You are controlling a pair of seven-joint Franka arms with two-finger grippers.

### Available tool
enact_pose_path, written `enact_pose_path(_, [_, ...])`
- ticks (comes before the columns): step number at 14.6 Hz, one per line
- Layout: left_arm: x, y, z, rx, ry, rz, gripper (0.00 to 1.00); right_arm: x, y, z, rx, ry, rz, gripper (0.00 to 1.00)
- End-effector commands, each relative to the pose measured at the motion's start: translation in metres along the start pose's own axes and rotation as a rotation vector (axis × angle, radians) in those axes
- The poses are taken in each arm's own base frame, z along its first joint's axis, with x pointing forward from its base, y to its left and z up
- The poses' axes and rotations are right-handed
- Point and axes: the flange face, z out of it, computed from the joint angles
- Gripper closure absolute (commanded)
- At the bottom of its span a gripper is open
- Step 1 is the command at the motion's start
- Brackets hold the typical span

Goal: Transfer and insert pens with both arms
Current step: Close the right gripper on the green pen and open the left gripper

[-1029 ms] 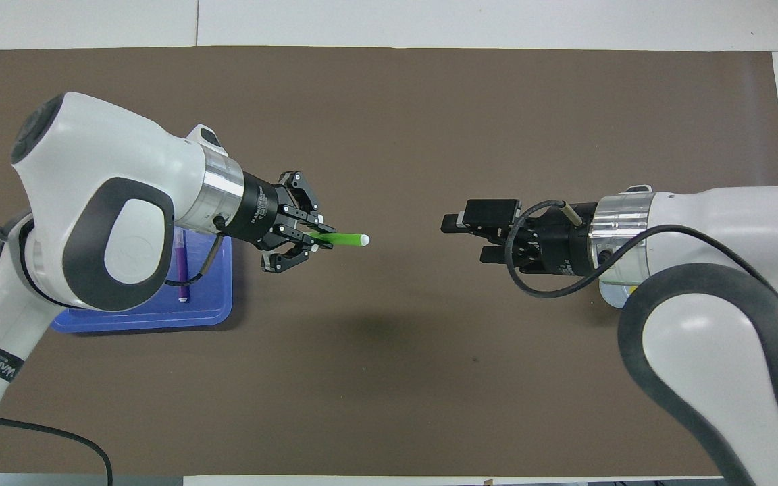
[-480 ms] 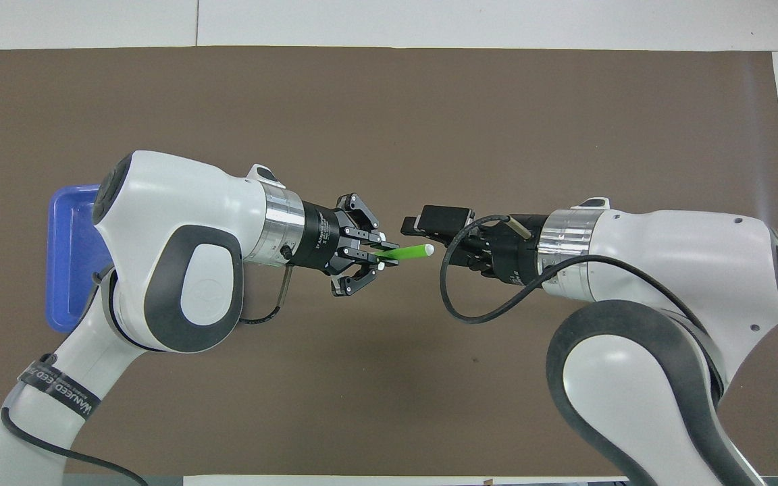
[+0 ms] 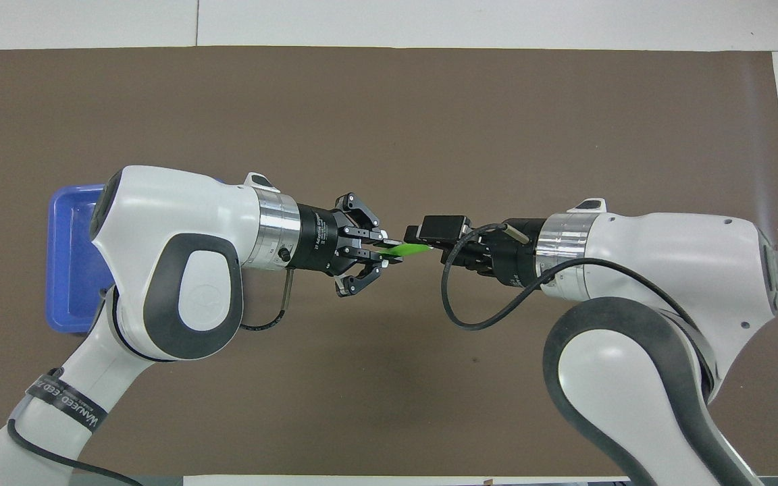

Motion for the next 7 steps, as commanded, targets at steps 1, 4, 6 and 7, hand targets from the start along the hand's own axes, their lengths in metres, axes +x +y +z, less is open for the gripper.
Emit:
enact_pose_path(1, [-0.0001, -0.009, -0.0024, -0.019, -0.004, -0.002, 1.0, -0.0001, 0.0035, -0.0012, 0.008, 0.007, -0.012, 0.45])
enact_pose_path(4, [-0.0001, -0.009, -0.0023, -0.019, -0.004, -0.002, 1.0, -0.0001, 0.0035, -0.0012, 0.008, 0.007, -0.006, 0.76])
enact_pose_path(6, [-0.0002, -0.009, -0.0023, -0.019, -0.005, -0.003, 1.0, -0.0006, 0.0031, -0.0007, 0.008, 0.006, -0.004, 1.0])
enact_pose_path(7, [-0.0003, -0.0089, -0.0025, -0.021, -0.007, -0.005, 1.0, -0.0002, 0.0035, -0.001, 0.008, 0.005, 0.006, 1.0])
